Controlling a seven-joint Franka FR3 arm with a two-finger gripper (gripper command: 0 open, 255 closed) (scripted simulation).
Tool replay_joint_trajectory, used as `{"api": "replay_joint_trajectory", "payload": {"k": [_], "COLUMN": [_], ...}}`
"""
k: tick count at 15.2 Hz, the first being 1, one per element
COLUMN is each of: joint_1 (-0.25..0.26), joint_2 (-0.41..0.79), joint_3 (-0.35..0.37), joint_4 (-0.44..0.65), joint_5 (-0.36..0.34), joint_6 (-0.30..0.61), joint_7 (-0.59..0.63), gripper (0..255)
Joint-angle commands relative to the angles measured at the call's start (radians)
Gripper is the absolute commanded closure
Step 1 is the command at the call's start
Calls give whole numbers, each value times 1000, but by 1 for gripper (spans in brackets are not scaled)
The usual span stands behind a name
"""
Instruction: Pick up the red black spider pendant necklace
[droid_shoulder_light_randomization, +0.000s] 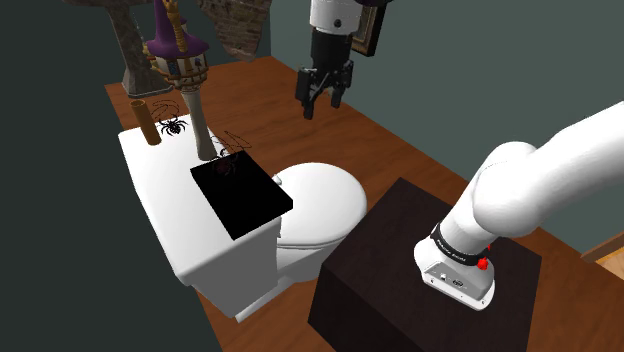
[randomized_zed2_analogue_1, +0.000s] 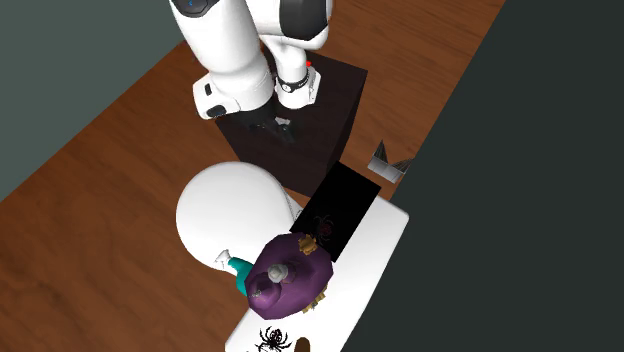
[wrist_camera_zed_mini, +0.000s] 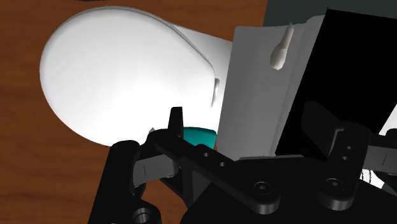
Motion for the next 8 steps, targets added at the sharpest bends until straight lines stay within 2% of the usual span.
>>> {"api": "replay_joint_trajectory", "payload": {"k": [1, 8], "joint_1": [5, 27], "joint_2": [63, 292], "joint_3": [26, 113], "joint_4": [44, 234], "joint_5": [10, 6], "joint_6": [26, 89], "joint_7": [42, 196], "gripper": [0, 0]}}
